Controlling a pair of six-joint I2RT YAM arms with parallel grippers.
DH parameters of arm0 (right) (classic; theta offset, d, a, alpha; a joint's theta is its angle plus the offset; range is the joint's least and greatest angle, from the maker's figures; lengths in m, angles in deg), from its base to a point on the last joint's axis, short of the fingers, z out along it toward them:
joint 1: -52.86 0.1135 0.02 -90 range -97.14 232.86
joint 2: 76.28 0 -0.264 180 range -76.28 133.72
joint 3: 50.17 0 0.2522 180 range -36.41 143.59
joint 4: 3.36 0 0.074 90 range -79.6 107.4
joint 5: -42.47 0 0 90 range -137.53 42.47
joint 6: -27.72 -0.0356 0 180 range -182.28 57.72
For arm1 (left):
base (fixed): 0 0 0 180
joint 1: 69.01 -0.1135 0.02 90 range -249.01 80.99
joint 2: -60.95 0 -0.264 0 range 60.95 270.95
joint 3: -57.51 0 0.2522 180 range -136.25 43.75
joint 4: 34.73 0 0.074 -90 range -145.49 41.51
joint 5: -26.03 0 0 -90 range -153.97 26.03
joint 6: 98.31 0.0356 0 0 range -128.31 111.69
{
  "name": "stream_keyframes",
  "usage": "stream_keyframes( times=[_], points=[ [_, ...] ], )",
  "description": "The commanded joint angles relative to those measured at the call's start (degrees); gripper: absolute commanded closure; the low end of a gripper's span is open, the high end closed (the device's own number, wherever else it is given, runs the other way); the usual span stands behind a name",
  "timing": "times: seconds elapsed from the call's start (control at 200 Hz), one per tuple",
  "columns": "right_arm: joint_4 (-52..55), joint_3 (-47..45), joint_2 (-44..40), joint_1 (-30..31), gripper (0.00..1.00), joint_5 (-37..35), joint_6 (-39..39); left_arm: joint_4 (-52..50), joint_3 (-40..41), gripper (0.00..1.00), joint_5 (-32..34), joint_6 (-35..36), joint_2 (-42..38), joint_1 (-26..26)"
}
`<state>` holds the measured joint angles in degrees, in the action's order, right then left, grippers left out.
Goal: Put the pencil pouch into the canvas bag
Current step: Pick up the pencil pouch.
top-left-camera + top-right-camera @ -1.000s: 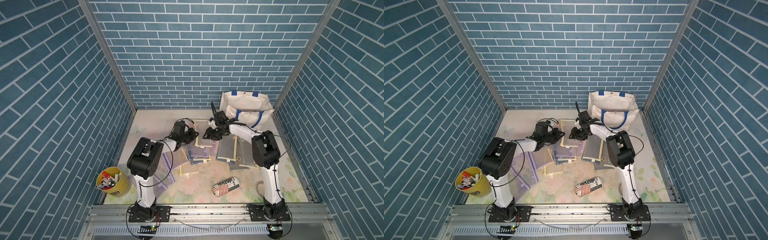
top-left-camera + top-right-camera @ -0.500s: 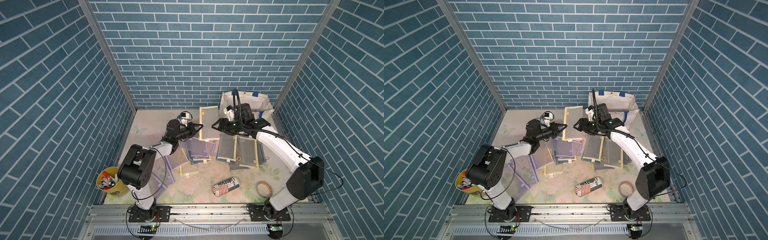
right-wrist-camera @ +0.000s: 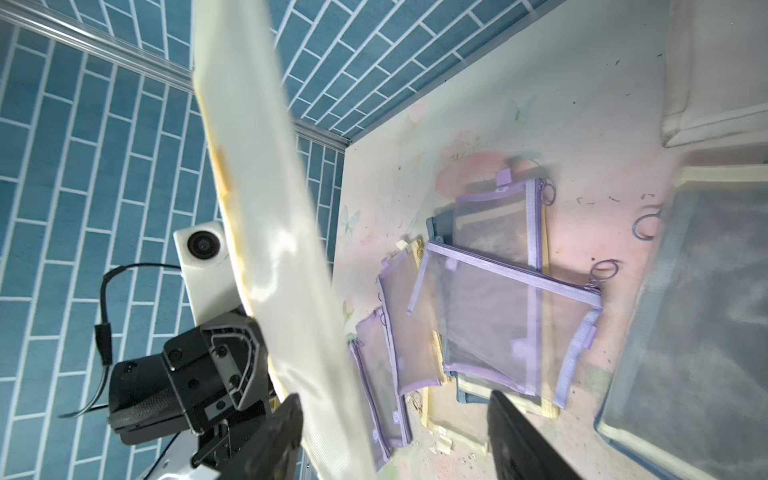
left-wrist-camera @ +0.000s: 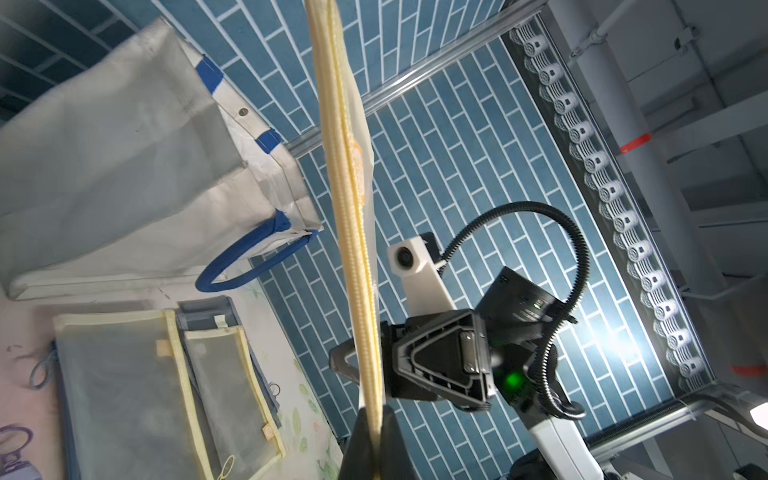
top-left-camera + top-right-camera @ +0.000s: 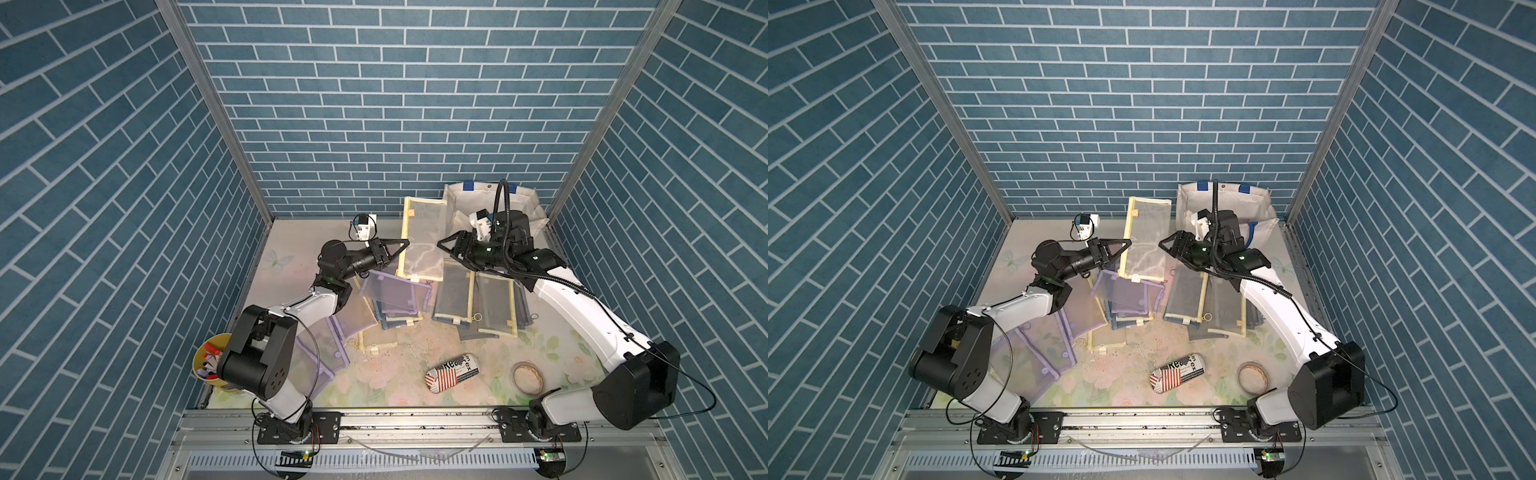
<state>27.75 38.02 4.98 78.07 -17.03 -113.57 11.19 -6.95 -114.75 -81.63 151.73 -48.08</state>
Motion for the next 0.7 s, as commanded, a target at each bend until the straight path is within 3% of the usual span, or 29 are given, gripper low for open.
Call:
stream_keyframes(
  times=[0.0, 0.275, 0.435, 0.57, 0.695],
  points=[
    [-9.11, 0.37, 0.3, -0.43, 0.31, 3.88, -4.06, -1.45, 0.07, 1.0, -2.93, 0.95, -2.1, 0.68],
    [-19.36, -0.69, 1.82, -0.12, 0.41, 7.64, -8.34, -11.25, -0.69, 1.0, -3.35, 5.82, -5.88, 2.11],
    [-21.79, 0.4, 3.03, 0.56, 0.62, 9.89, -9.26, -15.81, -2.06, 1.0, -3.72, 7.7, -6.77, 2.61],
    [-22.79, 1.9, 3.81, 1.15, 0.99, 12.2, -9.05, -19.6, -3.04, 1.0, -3.32, 9.86, -7.9, 2.63],
    [-22.52, 2.36, 3.04, 1.15, 1.0, 12.26, -7.59, -19.95, -2.93, 1.0, -2.66, 9.86, -7.82, 2.63]
  ],
)
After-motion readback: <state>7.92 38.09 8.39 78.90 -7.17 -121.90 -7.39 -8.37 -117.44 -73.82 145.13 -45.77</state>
